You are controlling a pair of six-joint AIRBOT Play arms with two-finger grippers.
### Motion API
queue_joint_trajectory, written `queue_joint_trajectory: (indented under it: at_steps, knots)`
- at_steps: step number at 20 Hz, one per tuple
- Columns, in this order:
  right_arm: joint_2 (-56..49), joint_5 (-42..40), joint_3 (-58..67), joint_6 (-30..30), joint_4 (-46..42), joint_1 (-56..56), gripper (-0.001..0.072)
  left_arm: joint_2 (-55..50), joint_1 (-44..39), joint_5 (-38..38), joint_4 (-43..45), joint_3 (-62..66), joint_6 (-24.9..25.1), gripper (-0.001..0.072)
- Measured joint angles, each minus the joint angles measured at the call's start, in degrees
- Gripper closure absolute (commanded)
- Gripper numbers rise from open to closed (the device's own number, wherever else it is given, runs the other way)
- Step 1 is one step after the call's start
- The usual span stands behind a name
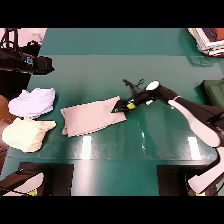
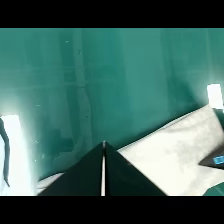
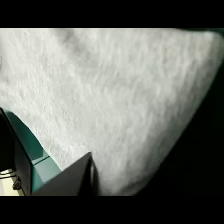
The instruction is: Fold the shirts.
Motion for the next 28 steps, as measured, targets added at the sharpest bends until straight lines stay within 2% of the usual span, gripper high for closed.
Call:
queue_joint_trajectory:
  at_steps: [1,5,9,13,19,24,28]
  knots:
    - [-1.03,0.33,1.53,0.0,0.9,1.2,0.0699,0.0,0.0,0.0,-0.15,0.0,0.0,0.0685]
    - [-2.08,0.24,5.77,-0.11,1.01,2.58,0.0699,0.0,-0.28,0.0,-1.01,0.0,-0.02,0.0686]
    - [3.13,0.0,7.28,0.57,-2.93,-3.78,0.0699,0.0,-3.93,0.28,-1.73,-0.04,-0.04,0.0686]
    - [11.72,1.16,7.74,1.86,-8.63,-18.14,0.0699,0.0,-9.92,2.36,-1.95,-0.04,-0.07,0.0686]
    - [21.42,-0.59,7.89,2.36,-14.49,-45.92,0.0699,0.0,-18.34,7.8,-2.05,-0.04,-0.39,0.0685]
    - [21.49,-4.07,7.89,1.09,-15.26,-62.79,0.0699,0.0,-22.1,10.27,-2.69,-0.04,-0.46,0.0685]
    - [19.26,-5.03,10.32,0.33,-15.43,-68.39,0.0699,0.0,-22.88,11.1,-3.06,-0.04,-0.55,0.0685]
